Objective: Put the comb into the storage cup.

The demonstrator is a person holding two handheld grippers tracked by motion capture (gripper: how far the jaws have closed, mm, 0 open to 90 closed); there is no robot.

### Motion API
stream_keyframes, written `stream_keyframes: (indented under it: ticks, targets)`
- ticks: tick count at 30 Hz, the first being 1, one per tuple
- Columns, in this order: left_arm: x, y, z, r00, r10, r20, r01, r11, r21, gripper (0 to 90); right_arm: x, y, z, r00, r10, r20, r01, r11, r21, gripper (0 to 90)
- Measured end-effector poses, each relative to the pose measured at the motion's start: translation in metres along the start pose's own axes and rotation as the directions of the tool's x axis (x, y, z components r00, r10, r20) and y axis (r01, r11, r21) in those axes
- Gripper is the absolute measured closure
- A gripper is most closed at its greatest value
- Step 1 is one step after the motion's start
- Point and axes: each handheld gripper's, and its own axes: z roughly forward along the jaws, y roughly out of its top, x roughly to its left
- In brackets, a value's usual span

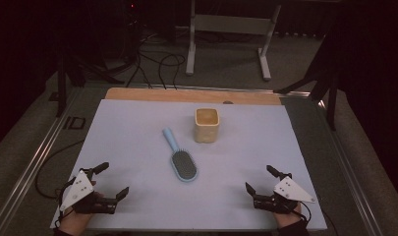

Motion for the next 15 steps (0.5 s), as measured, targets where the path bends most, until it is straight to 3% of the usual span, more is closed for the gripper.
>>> stream_keyframes:
  ticks: [7, 15]
  targets:
    - [0.004, 0.009, 0.000, 0.9999, -0.009, 0.015, 0.009, 1.0000, -0.001, 0.0, 0.000, 0.001, -0.001, 1.0000, 0.004, 0.004, -0.004, 1.000, -0.013, 9.0]
    - [0.005, 0.024, 0.002, 0.9994, -0.010, 0.033, 0.009, 0.9993, 0.036, 0.0, 0.000, 0.001, -0.002, 0.9999, 0.011, 0.001, -0.011, 1.000, -0.020, 9.1]
